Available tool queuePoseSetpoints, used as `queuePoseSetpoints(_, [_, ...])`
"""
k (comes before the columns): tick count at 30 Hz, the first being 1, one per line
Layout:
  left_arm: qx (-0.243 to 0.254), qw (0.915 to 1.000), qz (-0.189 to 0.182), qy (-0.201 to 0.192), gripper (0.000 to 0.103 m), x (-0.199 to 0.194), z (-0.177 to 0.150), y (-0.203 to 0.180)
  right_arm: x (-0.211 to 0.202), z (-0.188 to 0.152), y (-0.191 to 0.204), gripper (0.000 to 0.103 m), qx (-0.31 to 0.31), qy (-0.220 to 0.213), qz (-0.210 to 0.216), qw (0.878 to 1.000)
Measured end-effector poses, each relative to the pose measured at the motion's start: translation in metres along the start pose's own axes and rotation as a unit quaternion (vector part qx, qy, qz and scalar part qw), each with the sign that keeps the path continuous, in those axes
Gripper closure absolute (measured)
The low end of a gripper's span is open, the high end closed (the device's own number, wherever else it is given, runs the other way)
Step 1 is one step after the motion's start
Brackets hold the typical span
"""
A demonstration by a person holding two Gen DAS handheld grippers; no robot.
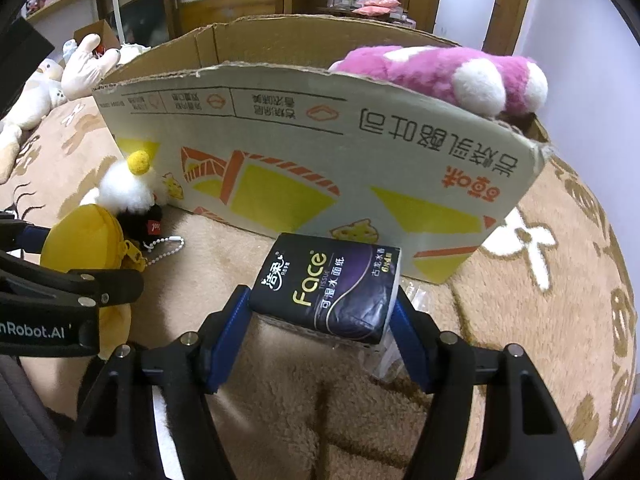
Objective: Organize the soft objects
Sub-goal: 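Lift the yellow plush and tissue pack over the box with both tools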
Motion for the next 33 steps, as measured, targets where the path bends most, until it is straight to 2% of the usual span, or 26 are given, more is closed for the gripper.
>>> queuePoseSetpoints(7, [0.008,0.9985,0.001,-0.053,0.021,-0.029,-0.009,-0.004,-0.015,0.004,-0.014,0.031,0.011,-0.009,0.014,1.000])
queuePoseSetpoints(13, [0.016,0.9959,0.007,-0.089,0.021,-0.051,-0.013,0.002,-0.039,0.000,-0.025,0.032,0.051,-0.017,0.045,0.998])
queuePoseSetpoints(19, [0.013,0.9904,0.010,-0.137,0.021,-0.071,-0.016,0.014,-0.060,-0.003,-0.036,0.032,0.076,-0.042,0.044,0.995])
queuePoseSetpoints(26, [0.006,0.9798,0.017,-0.199,0.021,-0.103,-0.022,0.023,-0.088,-0.002,-0.034,0.032,0.081,-0.076,0.043,0.993])
queuePoseSetpoints(33, [0.003,0.9612,0.014,-0.275,0.021,-0.142,-0.030,0.028,-0.118,0.006,-0.038,0.032,0.087,-0.121,0.051,0.987])
Point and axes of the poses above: each gripper's, at about its wrist camera, not at the fingertips, and x roughly the way its jaws point, y to its left, z to its top, the point moved 3 cm from there along x, roughly the way its jaws point, and after that the axes turned 6 degrees about z, right-handed, at the moved point
